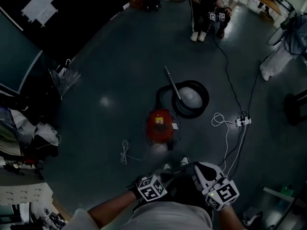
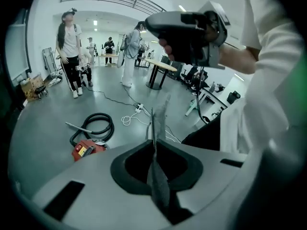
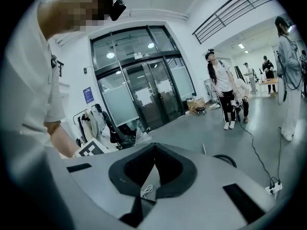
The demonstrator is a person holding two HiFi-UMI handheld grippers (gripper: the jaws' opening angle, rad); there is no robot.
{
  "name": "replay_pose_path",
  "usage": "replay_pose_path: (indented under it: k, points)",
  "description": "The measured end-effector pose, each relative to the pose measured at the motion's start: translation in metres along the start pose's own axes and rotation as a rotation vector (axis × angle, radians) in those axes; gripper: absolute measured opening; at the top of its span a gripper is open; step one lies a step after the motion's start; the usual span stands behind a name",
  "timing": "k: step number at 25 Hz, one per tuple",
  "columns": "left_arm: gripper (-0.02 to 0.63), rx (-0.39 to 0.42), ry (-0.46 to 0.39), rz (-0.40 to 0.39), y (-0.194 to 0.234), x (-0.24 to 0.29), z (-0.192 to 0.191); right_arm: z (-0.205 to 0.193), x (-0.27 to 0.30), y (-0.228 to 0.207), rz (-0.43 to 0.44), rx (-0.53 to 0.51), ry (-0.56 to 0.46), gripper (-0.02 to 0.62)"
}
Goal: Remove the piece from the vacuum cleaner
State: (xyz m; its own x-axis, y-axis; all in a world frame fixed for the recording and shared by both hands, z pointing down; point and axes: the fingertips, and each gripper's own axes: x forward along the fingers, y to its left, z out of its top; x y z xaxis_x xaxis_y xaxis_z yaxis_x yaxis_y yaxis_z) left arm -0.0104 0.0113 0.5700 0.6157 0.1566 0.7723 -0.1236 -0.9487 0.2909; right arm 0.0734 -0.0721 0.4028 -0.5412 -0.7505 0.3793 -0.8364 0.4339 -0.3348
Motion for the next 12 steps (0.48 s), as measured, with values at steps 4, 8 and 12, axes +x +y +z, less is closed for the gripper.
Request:
replay_pose_path:
  k: [4, 8, 12]
  points:
    - [0.031, -0.016, -0.045, -0.018, -0.018, -0.035, 0.032, 0.024, -0.016, 0.014, -0.014, -0.045, -0.030, 0.014]
    - [0.031, -0.010, -0.082, -0.020, -0.025, -0.055, 0.057, 0.048, -0.032, 0.023, -0.017, -0.060, -0.060, 0.014]
    - [0.031, 0.025, -0.104, -0.002, -0.018, -0.066, 0.073, 0.062, -0.037, 0.028, -0.005, -0.101, -0.064, 0.014]
